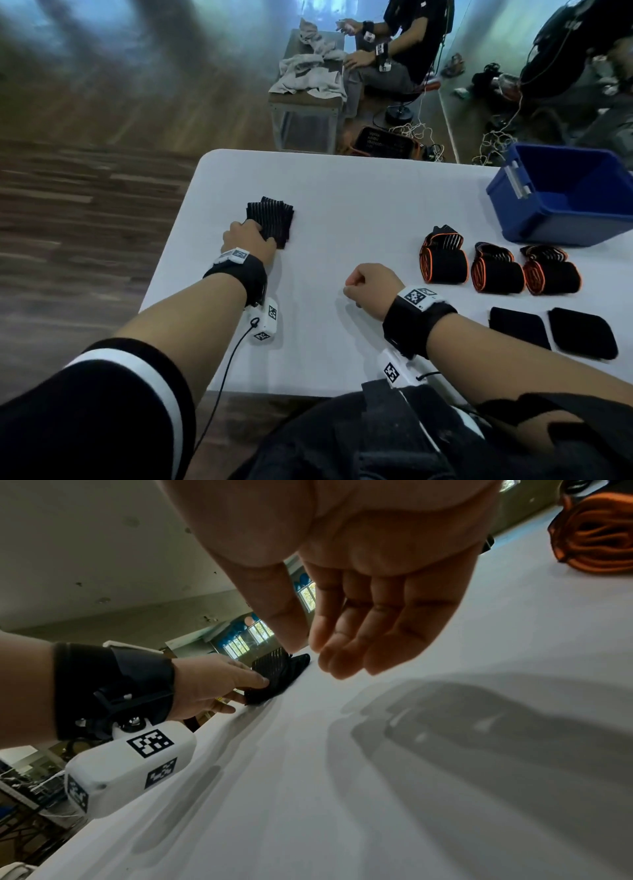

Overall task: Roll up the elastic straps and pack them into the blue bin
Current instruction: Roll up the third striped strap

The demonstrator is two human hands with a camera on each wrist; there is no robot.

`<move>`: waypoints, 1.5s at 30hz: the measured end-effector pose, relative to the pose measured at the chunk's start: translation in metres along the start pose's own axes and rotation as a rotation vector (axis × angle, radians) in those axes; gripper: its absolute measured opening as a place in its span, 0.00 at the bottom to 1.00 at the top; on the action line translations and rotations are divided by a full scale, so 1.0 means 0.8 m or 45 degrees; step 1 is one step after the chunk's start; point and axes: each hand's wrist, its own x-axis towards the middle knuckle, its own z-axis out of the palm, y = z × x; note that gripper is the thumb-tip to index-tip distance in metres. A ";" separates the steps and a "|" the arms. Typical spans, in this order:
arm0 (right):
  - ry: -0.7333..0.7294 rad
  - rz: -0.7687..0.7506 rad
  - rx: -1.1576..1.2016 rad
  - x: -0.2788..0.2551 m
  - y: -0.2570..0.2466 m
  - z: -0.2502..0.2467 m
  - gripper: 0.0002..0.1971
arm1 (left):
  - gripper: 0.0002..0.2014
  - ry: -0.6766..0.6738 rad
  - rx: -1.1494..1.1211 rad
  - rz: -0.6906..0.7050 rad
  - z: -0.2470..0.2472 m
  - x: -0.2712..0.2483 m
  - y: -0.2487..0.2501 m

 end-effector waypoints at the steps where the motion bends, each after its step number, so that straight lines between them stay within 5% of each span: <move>1: 0.002 0.002 0.011 0.000 -0.002 0.005 0.04 | 0.21 -0.008 0.029 0.050 0.003 -0.003 0.001; 10: 0.116 0.078 0.070 0.018 -0.015 0.031 0.06 | 0.14 -0.146 0.361 0.663 0.039 -0.070 -0.006; 15: 0.162 0.066 -0.006 0.033 -0.030 0.042 0.13 | 0.11 -0.315 0.271 0.852 0.033 -0.084 -0.014; 21: 0.245 0.017 -0.184 0.057 -0.065 0.047 0.23 | 0.10 -0.346 -0.124 0.719 0.000 -0.087 -0.034; 29: 0.186 -0.149 -0.532 0.118 -0.121 0.037 0.50 | 0.08 -0.359 -0.163 0.533 -0.020 -0.100 -0.080; 34: 0.068 -0.198 -0.679 0.136 -0.128 0.045 0.42 | 0.08 -0.345 -0.188 0.453 -0.034 -0.103 -0.107; 45: 0.234 -0.106 -0.003 0.079 -0.060 0.015 0.42 | 0.18 -0.198 -0.261 0.509 -0.015 -0.052 -0.053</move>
